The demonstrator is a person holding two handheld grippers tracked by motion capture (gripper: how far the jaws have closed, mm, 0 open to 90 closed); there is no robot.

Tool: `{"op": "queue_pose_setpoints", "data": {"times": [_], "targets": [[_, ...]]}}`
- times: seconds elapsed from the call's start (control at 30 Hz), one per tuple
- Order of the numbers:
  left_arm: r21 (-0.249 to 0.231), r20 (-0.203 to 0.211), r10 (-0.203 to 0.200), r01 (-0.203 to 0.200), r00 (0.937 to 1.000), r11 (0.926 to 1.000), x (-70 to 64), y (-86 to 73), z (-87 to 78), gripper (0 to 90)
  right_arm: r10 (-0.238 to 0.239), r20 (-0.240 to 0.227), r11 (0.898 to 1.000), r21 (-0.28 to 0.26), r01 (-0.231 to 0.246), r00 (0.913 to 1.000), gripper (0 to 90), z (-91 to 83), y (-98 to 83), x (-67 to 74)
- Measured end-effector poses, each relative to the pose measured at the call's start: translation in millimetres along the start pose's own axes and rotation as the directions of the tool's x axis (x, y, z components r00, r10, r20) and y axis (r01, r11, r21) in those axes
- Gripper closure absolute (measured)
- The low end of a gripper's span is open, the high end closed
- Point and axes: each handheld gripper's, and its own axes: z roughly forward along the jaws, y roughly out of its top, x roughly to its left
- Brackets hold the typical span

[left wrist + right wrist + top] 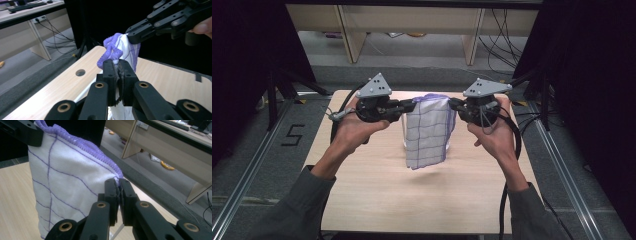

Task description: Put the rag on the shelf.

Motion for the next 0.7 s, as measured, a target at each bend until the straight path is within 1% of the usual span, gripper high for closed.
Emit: {"op": "queue_pose_setpoints", "data": {"times": [0.07,0.1,0.13,0.23,0.27,0.3,0.37,0.4,0.43,0.47,0.53,0.57,0.6,0.63,0.7], "targets": [[-0.004,-0.009,-0.006,0.006,0.9999,1.0,3.8,3.6,1.4,85.1,0.003,-0.003,1.0,-0.002,-0.003,1.0,86.4,0.9,4.7,-2.8],[-0.005,-0.011,-0.006,0.006,0.9999,1.0,5.4,4.9,1.7,85.1,0.005,0.008,1.0,-0.011,-0.005,1.0,86.4,1.6,7.5,-4.5],[-0.005,-0.014,-0.008,0.008,0.9999,1.0,7.0,6.2,2.0,85.0,0.003,0.001,1.0,-0.009,-0.003,1.0,86.4,2.0,9.4,-6.2],[-0.008,-0.031,-0.015,0.015,0.9994,0.9999,13.3,10.6,3.1,85.0,0.001,0.017,1.0,-0.019,-0.001,0.9999,86.4,3.5,17.8,-11.3],[-0.011,-0.04,-0.022,0.021,0.999,0.9997,18.3,13.5,4.0,85.0,0.0,0.013,1.0,-0.021,0.001,0.9999,86.4,4.5,20.4,-12.8],[-0.011,-0.04,-0.022,0.021,0.999,0.9997,18.3,13.5,4.0,85.0,0.0,0.013,1.0,-0.021,0.001,0.9999,86.4,4.5,20.4,-12.8],[-0.019,-0.046,-0.04,0.039,0.9981,0.9991,23.8,15.3,5.3,85.0,0.002,0.021,1.0,-0.022,-0.002,0.9998,86.4,5.5,24.2,-14.6],[-0.017,-0.047,-0.048,0.047,0.9978,0.9988,29.4,16.3,6.7,85.0,0.003,0.021,1.0,-0.023,-0.003,0.9998,86.4,7.2,27.4,-16.4],[-0.019,-0.05,-0.056,0.055,0.9972,0.9983,32.1,16.5,7.6,85.0,0.01,0.021,1.0,-0.023,-0.009,0.9997,86.4,8.8,28.6,-16.6],[-0.019,-0.05,-0.056,0.055,0.9972,0.9983,32.1,16.5,7.6,85.0,0.01,0.021,1.0,-0.023,-0.009,0.9997,86.4,8.8,28.6,-16.6],[-0.018,-0.049,-0.072,0.071,0.9962,0.9973,37.3,16.6,9.0,85.0,0.004,0.036,1.0,-0.024,-0.003,0.9993,86.4,11.1,30.7,-18.1],[-0.018,-0.052,-0.076,0.075,0.9958,0.997,39.5,16.8,9.7,85.0,0.004,0.029,1.0,-0.019,-0.004,0.9996,86.4,12.1,31.8,-19.2],[-0.017,-0.056,-0.079,0.078,0.9953,0.9968,41.4,17.3,10.1,85.0,0.015,0.028,1.0,-0.023,-0.014,0.9995,86.4,14.1,32.5,-18.9],[-0.026,-0.056,-0.088,0.087,0.9945,0.9959,45.0,19.1,10.6,85.1,0.008,0.034,1.0,-0.022,-0.008,0.9994,86.4,15.6,35.2,-20.3],[-0.03,-0.058,-0.092,0.091,0.9941,0.9954,45.7,20.6,10.4,85.0,0.009,0.028,1.0,-0.021,-0.009,0.9996,86.4,16.4,37.1,-21.1]]}}
